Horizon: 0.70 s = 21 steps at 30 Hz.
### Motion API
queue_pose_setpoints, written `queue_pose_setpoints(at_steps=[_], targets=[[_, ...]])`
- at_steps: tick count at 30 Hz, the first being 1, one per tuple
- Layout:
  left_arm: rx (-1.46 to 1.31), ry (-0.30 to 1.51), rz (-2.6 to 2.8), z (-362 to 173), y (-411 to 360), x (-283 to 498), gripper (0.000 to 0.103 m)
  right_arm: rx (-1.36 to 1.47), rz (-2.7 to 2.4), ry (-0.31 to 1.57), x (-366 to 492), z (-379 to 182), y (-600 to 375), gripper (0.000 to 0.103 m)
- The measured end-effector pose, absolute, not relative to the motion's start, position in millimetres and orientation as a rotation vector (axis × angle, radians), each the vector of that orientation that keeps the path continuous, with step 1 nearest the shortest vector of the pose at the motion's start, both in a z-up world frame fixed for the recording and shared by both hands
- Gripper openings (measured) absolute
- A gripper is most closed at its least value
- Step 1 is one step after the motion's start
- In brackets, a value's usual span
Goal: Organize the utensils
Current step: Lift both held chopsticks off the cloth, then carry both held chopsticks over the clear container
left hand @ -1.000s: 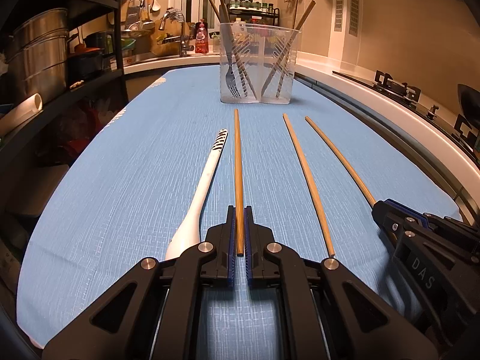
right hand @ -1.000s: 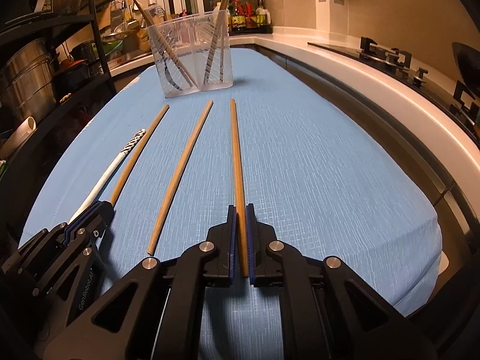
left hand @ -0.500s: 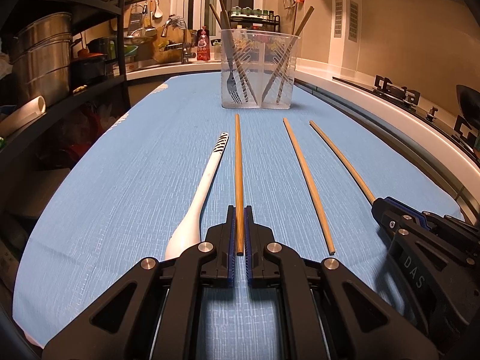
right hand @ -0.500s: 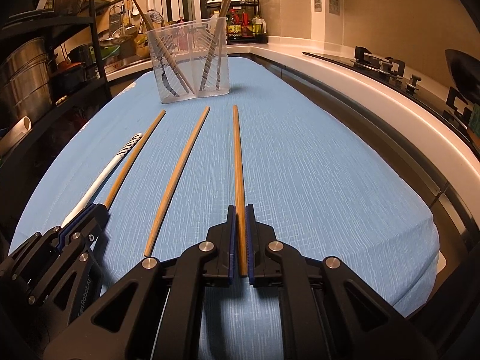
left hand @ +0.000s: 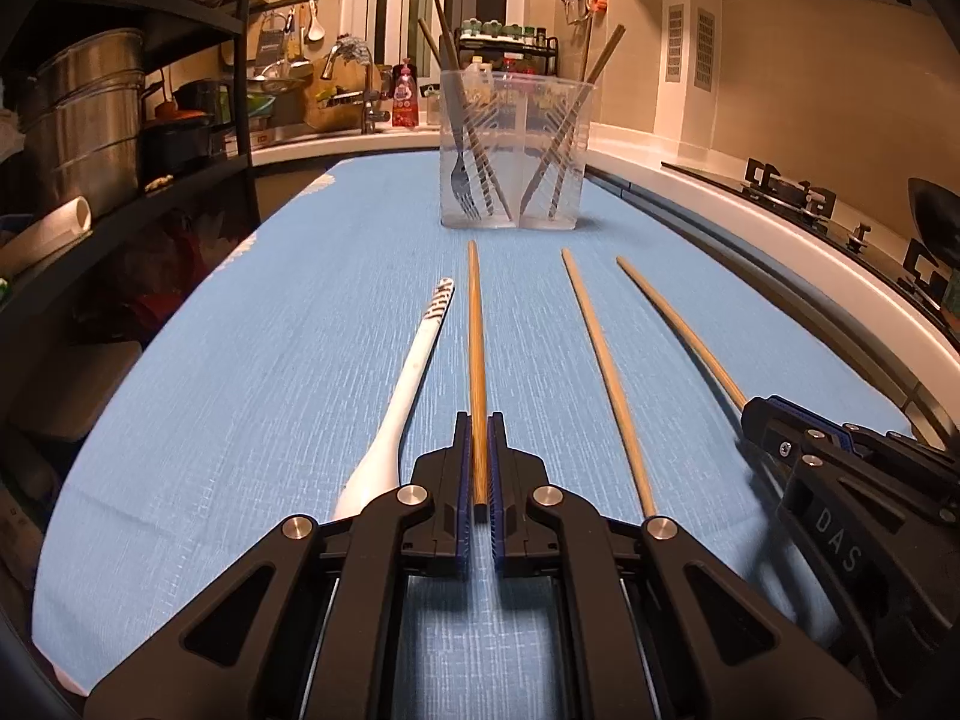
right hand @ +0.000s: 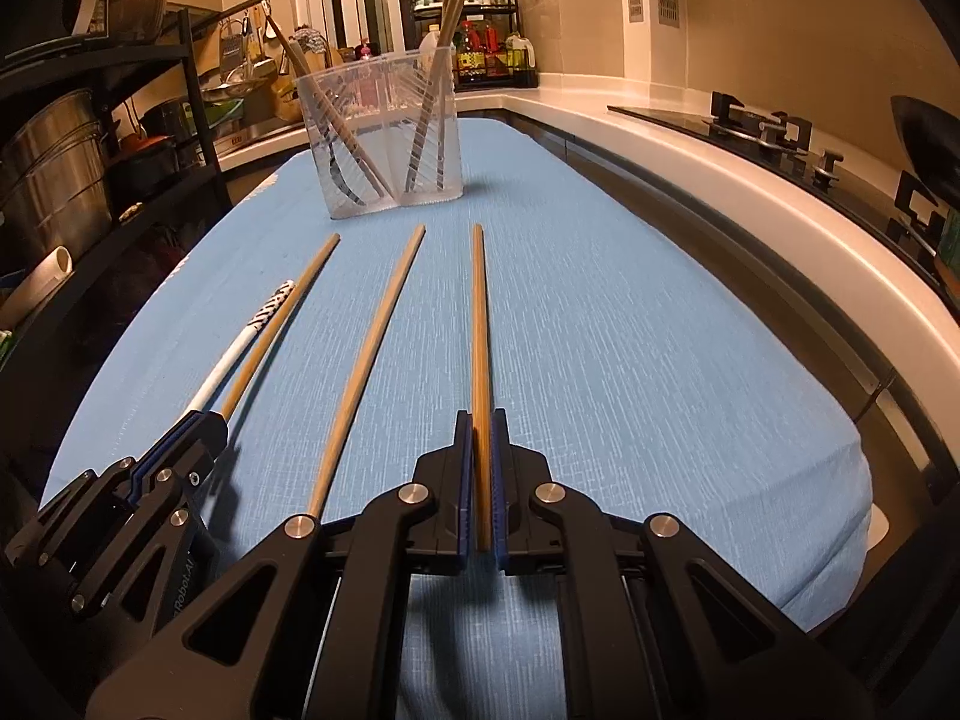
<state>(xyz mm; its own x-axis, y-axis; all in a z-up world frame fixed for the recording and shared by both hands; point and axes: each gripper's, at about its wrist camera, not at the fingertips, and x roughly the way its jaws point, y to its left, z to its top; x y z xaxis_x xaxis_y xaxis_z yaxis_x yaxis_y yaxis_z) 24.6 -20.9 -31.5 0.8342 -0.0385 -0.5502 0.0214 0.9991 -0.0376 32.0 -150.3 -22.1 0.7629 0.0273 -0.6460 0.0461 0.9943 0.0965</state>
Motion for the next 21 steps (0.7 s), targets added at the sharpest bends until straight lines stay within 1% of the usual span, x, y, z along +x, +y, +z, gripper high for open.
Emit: queue_pose_setpoints(at_steps=[4,7,21], targets=[[-0.023,0.549,-0.054,-21,-24,18,0.005,0.122,-0.004,0.691,28,-10,-153,0.005],[-0.005,0.513,-0.059,-10,-26,10,0.005,0.105,-0.005,0.649,21,6,-154,0.005],[0.044,0.341,-0.060,67,-27,-6,0.005,0.037,0.001,0.530,9,77,-166,0.006]])
